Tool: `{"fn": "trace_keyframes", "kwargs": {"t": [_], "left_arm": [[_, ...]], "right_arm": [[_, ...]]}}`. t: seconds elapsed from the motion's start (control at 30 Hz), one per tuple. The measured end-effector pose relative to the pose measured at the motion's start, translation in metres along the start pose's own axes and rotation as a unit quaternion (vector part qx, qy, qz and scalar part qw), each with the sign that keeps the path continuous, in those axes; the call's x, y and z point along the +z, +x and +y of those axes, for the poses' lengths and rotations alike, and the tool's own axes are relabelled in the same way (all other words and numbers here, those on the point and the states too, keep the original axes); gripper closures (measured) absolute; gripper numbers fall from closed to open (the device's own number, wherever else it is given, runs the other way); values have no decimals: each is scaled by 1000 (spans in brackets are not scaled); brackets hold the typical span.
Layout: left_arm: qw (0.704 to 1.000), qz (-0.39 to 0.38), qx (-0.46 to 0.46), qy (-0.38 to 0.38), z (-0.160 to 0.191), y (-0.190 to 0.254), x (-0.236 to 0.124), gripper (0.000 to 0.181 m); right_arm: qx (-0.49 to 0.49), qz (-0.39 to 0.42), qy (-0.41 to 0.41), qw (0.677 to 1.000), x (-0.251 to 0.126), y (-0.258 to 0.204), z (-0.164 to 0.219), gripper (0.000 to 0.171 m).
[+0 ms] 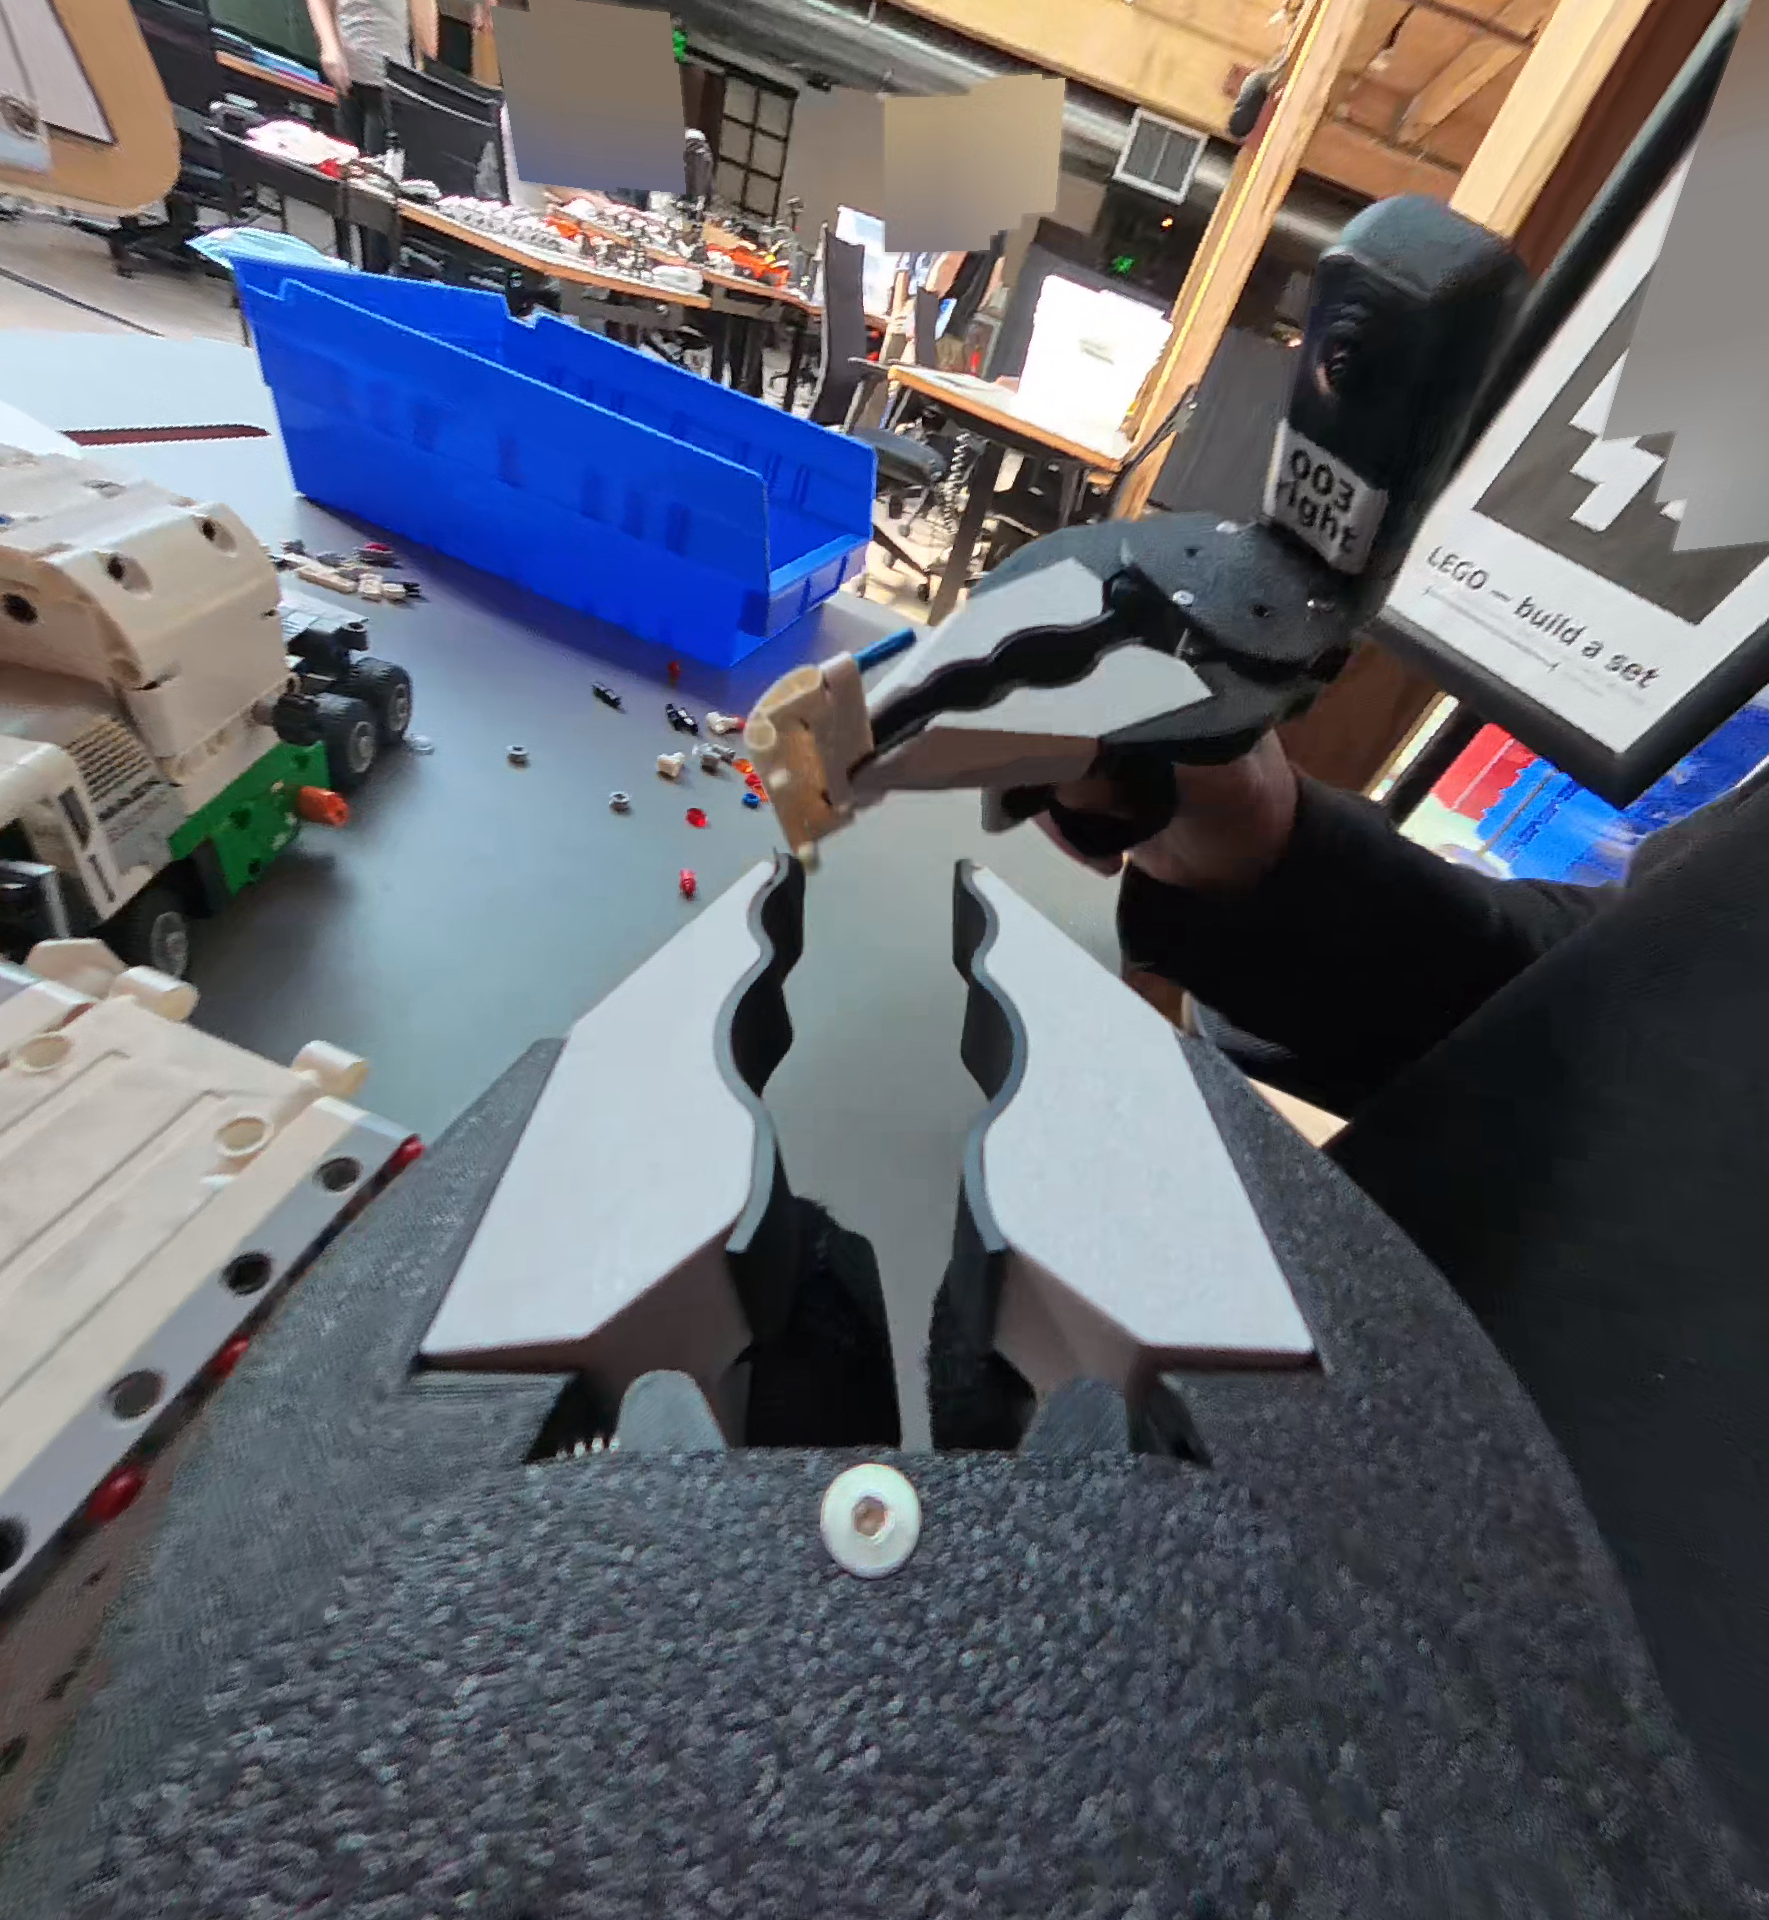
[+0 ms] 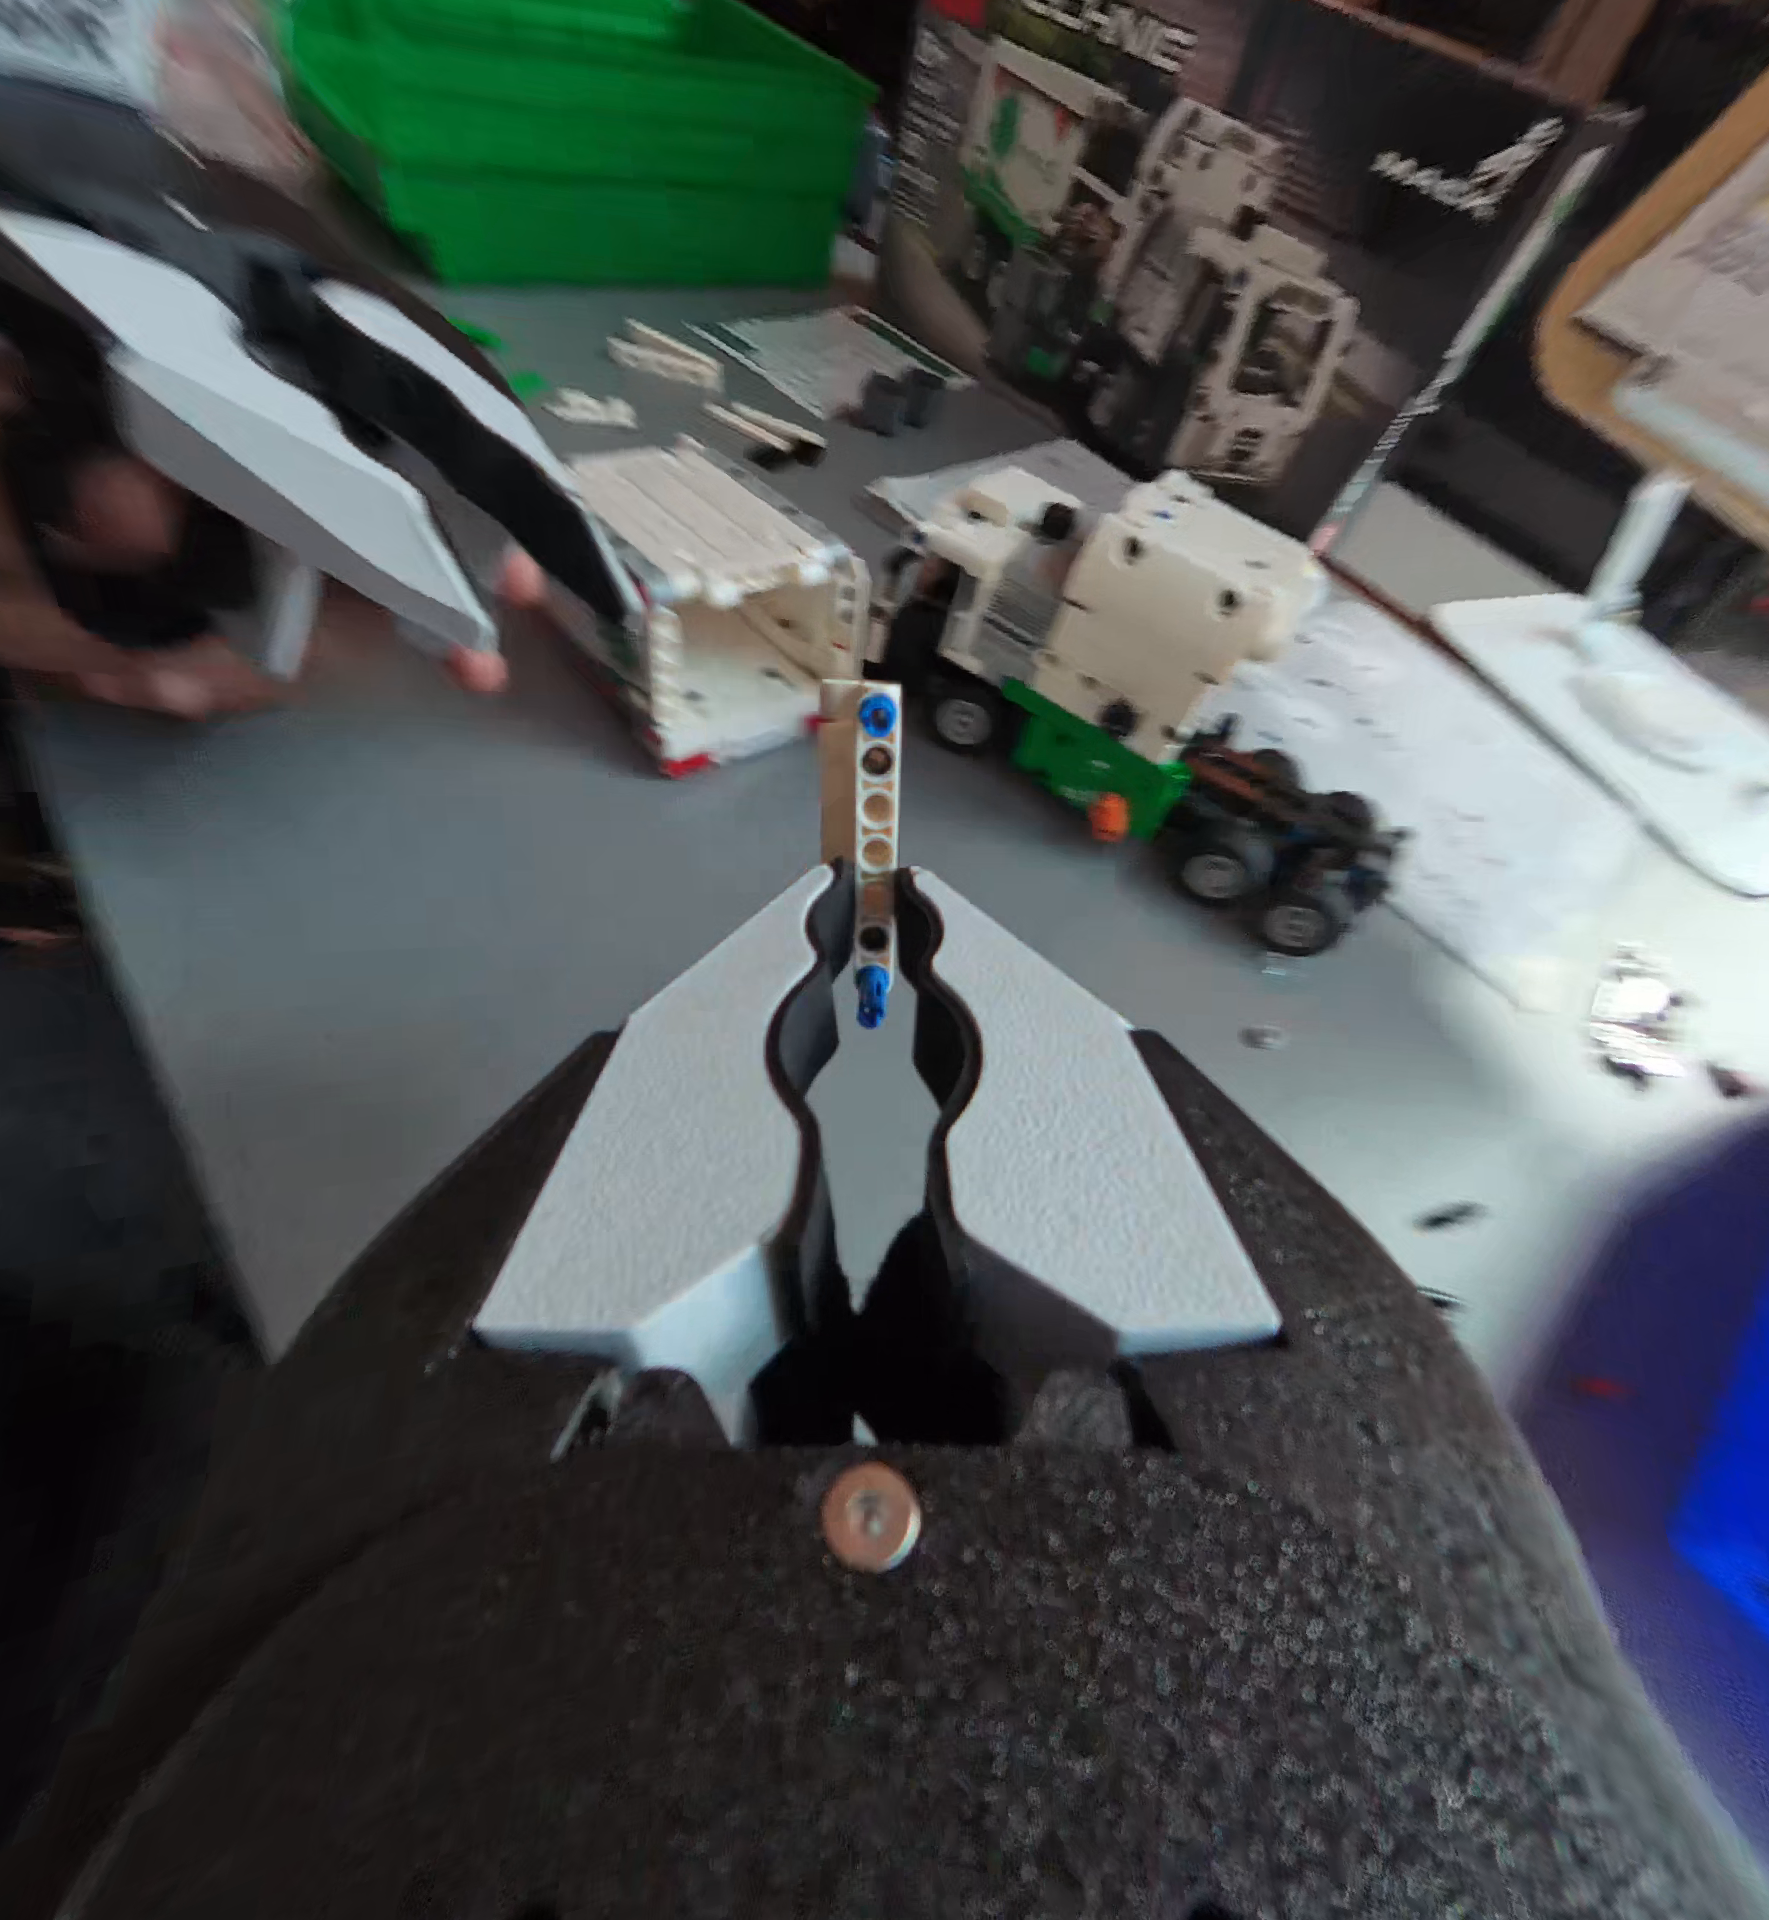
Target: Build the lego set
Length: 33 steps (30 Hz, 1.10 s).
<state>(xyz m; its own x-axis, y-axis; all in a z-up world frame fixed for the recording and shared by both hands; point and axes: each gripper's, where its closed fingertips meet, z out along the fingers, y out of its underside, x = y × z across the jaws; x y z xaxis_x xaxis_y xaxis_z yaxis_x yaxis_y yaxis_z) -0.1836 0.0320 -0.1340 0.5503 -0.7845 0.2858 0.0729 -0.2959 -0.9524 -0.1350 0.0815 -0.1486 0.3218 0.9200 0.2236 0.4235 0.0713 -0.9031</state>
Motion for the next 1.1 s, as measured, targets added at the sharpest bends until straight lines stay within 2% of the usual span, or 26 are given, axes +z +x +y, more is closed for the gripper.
{"fn": "trace_keyframes", "kwargs": {"t": [0.07,0.17,0.23,0.3,0.37,0.5,0.7,0.9,1.0,1.1], "left_arm": [[999,-42,34,0,-1,-9,-9,155],[988,-126,94,-2,-3,-29,-27,155],[977,-177,120,0,-5,-43,-40,155],[972,-200,121,3,-5,-51,-50,155],[971,-214,109,12,-4,-56,-58,154],[972,-215,85,33,-3,-62,-67,154],[974,-206,75,63,-10,-60,-73,154],[976,-191,73,73,-10,-51,-75,154],[975,-193,73,83,-12,-49,-80,154],[971,-209,69,91,-14,-54,-85,154]], "right_arm": [[-113,89,-58,988,3,33,14,165],[-286,160,-180,927,20,67,36,165],[-350,158,-242,891,35,76,47,165],[-361,126,-296,875,46,78,60,165],[-374,111,-309,867,52,78,59,165],[-353,80,-349,864,57,64,64,165],[-296,72,-338,891,60,32,60,162],[-282,60,-331,898,66,8,64,158],[-229,28,-287,930,66,-5,56,153],[-105,-16,-211,972,60,6,43,148]]}}
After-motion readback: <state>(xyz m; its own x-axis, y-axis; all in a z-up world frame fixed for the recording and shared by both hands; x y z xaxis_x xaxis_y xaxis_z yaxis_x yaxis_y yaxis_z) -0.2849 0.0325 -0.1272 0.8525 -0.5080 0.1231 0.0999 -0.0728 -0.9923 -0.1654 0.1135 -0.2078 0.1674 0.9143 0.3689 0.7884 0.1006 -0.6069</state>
